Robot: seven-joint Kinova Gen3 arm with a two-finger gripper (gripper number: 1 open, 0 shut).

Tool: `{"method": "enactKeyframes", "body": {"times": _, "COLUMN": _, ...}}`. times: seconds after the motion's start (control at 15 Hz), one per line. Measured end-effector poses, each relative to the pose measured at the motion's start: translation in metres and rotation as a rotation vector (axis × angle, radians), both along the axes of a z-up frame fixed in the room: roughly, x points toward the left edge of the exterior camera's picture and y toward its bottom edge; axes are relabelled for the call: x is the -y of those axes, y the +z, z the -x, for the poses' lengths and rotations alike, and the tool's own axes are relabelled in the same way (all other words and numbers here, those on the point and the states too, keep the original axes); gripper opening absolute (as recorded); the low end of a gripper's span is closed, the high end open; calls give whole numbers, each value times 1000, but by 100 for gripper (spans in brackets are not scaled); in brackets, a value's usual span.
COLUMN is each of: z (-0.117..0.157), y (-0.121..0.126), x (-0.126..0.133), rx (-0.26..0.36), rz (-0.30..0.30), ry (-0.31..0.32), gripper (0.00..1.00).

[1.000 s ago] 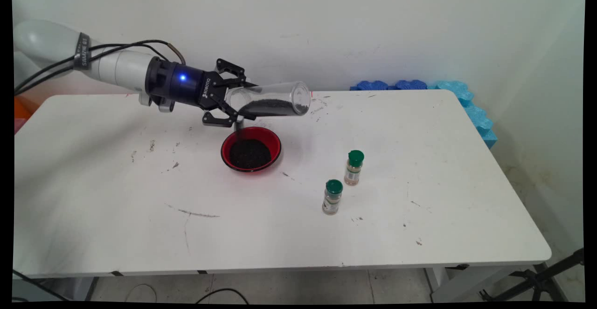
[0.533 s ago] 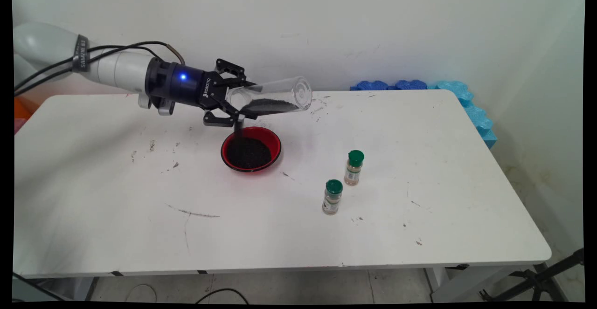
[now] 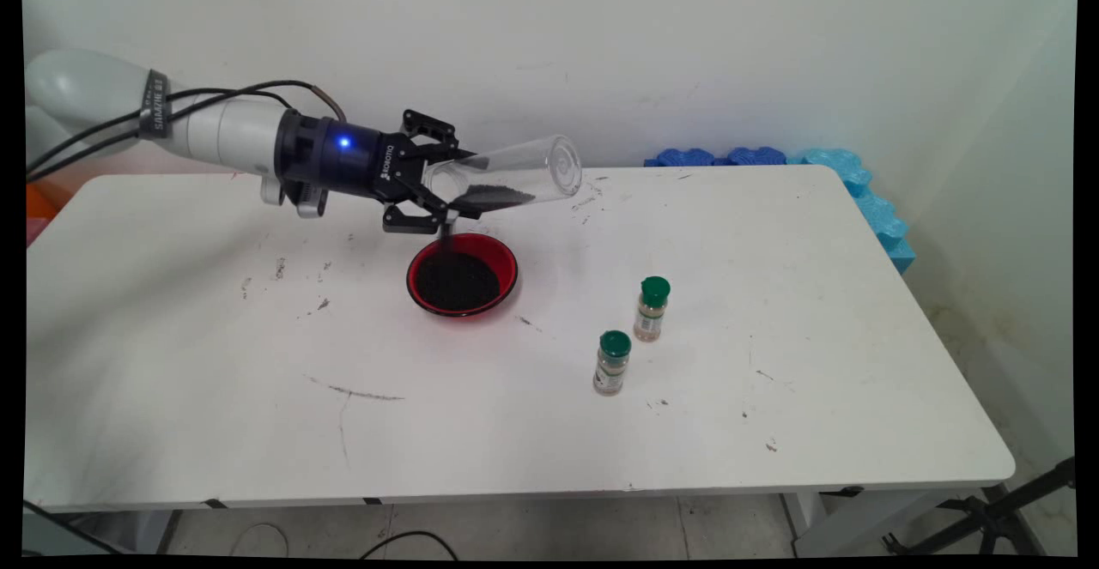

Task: Pour the black seasoning powder in the red bowl

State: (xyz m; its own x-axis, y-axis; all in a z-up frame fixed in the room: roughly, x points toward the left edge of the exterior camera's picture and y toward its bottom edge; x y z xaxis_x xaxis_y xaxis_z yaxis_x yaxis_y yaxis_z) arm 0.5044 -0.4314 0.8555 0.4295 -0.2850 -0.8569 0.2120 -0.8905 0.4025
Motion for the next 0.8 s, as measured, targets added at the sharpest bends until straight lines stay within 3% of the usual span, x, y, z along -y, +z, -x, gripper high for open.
{"method": "enactKeyframes", "body": {"times": 0.8, "z": 16, "y": -9, "x": 8, "rx": -38, "rz": -21, "ry": 58, "gripper": 0}}
